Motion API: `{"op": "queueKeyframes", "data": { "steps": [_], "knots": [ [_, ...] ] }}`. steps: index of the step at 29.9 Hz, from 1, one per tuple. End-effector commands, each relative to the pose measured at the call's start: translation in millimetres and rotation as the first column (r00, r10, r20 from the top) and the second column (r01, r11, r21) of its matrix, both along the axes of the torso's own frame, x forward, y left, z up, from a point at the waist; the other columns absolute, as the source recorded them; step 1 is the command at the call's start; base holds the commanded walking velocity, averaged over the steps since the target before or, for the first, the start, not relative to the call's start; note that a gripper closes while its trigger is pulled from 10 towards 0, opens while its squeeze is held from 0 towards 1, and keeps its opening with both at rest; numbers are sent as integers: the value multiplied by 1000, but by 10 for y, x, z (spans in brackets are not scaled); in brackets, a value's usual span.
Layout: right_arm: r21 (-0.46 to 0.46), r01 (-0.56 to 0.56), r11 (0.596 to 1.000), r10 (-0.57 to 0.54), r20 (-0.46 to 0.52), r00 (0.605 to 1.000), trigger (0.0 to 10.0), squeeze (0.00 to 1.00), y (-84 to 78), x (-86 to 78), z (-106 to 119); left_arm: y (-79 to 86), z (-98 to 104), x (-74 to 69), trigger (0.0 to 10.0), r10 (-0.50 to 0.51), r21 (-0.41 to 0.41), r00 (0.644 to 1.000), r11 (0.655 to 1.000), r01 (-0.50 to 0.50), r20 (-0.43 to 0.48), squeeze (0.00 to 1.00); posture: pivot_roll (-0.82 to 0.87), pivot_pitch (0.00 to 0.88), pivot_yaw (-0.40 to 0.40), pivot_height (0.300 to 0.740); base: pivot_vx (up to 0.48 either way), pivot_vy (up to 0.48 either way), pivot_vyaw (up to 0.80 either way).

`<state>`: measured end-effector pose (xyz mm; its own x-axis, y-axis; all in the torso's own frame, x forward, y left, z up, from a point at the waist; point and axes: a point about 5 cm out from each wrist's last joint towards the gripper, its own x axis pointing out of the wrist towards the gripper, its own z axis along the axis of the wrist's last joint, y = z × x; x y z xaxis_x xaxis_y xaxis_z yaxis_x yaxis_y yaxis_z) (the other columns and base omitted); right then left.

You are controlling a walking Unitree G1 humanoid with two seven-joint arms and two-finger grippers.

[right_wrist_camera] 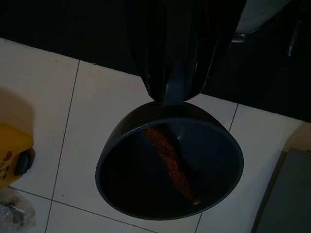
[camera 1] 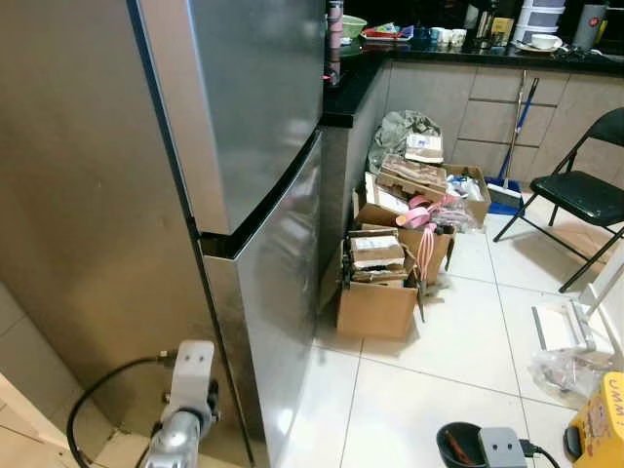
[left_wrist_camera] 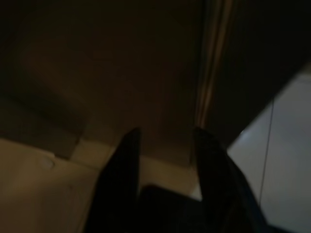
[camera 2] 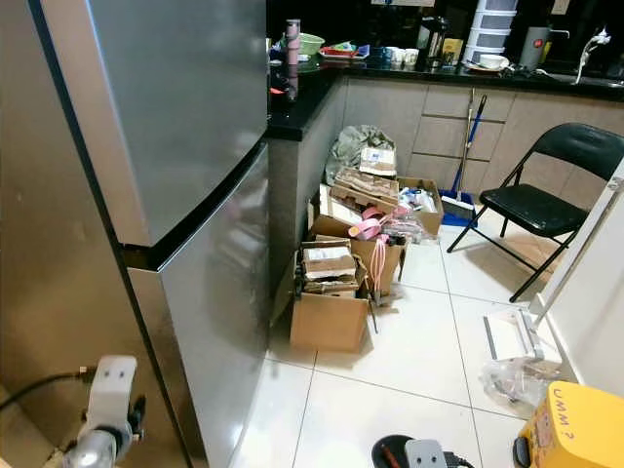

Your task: Restocking fridge

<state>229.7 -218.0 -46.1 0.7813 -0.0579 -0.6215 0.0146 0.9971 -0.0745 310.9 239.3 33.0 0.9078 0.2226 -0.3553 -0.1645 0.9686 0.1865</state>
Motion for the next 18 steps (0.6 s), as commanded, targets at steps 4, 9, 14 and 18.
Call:
{"op": "queueKeyframes", "data": {
  "steps": [4,9,14,18],
  "knots": [
    [-2,9,1000,-9,6,1000,10000,0,-48,-27,1,88,87,53,0,36,32,999,999,-36,22,0,-89,113,-20,740,0,0,0],
    [-10,3,1000,-3,14,1000,10000,0,-59,-10,18,68,218,166,0,65,34,995,997,-68,70,0,-99,117,-21,740,0,0,0],
    [-13,0,1000,1,20,1000,10000,0,-71,4,32,103,275,204,0,89,53,993,994,-93,77,0,-110,121,-25,740,0,0,0],
    [-18,-3,1000,3,25,1000,10000,0,-99,11,46,199,355,236,0,124,100,989,986,-132,82,0,-117,127,-29,740,0,0,0]
  ]
}}
